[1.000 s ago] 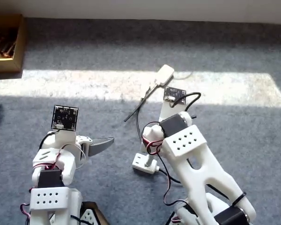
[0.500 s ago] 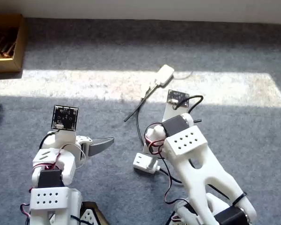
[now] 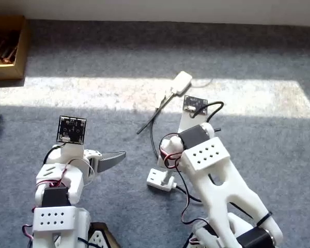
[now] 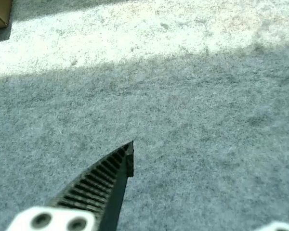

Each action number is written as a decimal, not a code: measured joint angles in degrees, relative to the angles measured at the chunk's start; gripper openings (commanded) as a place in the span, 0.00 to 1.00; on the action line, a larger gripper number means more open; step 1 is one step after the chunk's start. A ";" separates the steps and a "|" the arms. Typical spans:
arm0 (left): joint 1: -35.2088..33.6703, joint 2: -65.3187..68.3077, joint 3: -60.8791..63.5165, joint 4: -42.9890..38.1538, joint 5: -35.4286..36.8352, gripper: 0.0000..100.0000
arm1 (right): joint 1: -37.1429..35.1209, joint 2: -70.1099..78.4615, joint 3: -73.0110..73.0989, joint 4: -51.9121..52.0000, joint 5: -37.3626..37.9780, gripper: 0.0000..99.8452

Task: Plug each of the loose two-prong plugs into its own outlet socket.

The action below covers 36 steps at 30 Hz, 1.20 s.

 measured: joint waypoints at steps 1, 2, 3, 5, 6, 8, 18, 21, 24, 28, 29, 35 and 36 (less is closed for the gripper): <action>0.00 0.00 0.00 0.00 0.00 0.53 | 0.00 0.00 0.00 0.00 0.00 0.01; 0.00 0.00 0.00 0.00 0.00 0.53 | 0.00 0.00 0.00 0.00 0.00 0.01; 0.00 0.00 0.00 0.00 0.00 0.53 | 0.00 0.00 0.00 0.00 0.00 0.01; 0.00 0.00 0.00 0.00 0.00 0.53 | 0.00 0.00 0.00 0.00 0.00 0.01; 0.00 0.00 0.00 0.00 0.00 0.53 | 0.00 0.00 0.00 0.00 0.18 0.01; 0.00 0.00 0.00 0.00 0.00 0.53 | 0.00 0.00 0.00 0.00 0.18 0.01; 0.00 0.00 0.00 0.00 0.00 0.53 | 0.53 0.00 0.00 -1.58 1.49 0.01; 0.00 0.00 0.00 0.00 0.00 0.53 | 1.93 0.00 0.00 -2.46 2.55 0.01; 0.00 0.00 0.00 0.00 0.00 0.53 | 2.81 0.00 0.00 -2.46 2.81 0.01; 0.00 0.00 0.00 0.00 0.00 0.53 | 3.08 0.00 0.00 -2.37 2.81 0.01; 0.00 0.00 0.00 0.00 0.00 0.53 | 3.08 0.00 0.00 -2.37 2.81 0.01; 0.00 0.00 0.00 0.00 0.00 0.53 | 3.08 0.00 1.32 -2.37 2.81 0.01; 0.00 0.00 0.00 0.00 0.00 0.53 | 3.08 0.00 1.32 -2.37 2.81 0.01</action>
